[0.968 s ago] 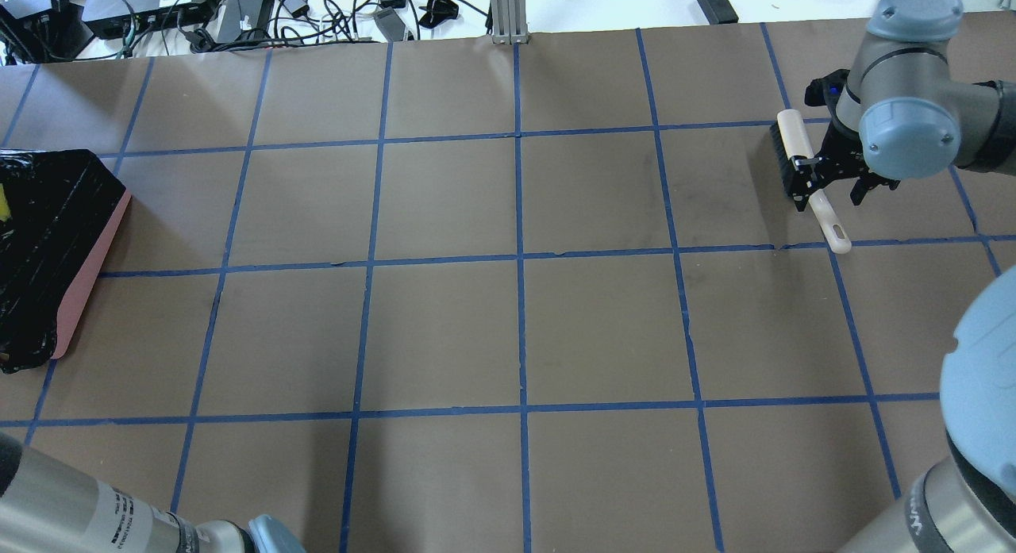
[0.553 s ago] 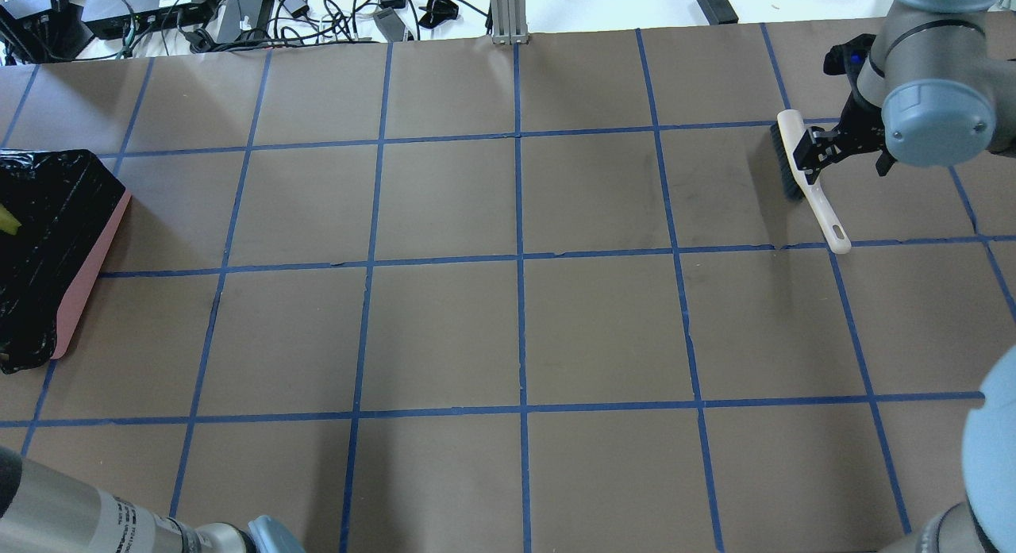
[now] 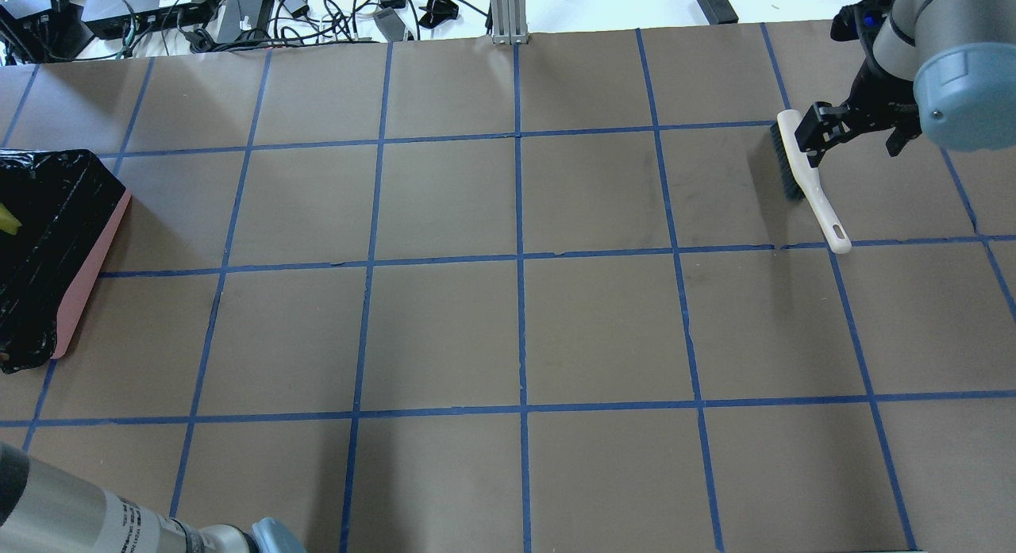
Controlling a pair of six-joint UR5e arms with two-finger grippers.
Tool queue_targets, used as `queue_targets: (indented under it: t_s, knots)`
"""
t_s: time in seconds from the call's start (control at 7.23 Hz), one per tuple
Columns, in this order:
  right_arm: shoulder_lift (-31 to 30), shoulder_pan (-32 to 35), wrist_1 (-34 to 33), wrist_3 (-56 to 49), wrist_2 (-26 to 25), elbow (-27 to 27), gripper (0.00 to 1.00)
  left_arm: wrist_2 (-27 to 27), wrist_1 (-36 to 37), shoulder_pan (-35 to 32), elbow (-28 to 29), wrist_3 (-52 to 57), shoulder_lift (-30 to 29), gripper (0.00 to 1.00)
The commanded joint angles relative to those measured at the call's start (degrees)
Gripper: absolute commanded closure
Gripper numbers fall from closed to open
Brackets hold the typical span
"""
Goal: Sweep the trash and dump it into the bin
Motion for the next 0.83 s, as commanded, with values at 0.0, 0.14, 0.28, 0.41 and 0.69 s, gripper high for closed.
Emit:
queue_targets:
  t_s: [0.0,0.14,0.28,0.41,0.69]
  knots:
    - [-1.91,2.57,8.68,0.81,2.6,-2.32,0.0,2.11,-9.81,-4.69,1.61,4.04,-1.3,1.0]
    - [-2.61,4.5,9.23,1.34,3.14,-2.51,0.0,0.81,-13.86,-6.81,1.7,3.26,-1.92,1.0]
    - [-4.8,5.91,13.33,4.48,4.1,-2.51,0.0,-0.6,-16.68,-9.09,1.7,2.29,-2.8,1.0]
    - [-7.25,7.93,15.37,7.99,5.76,-2.42,0.0,-3.14,-18.89,-11.55,1.7,0.28,-3.59,1.0]
    - [-7.63,8.91,15.39,8.02,5.6,-2.51,0.0,-12.25,-19.17,-16.3,1.35,-0.35,-5.43,1.0]
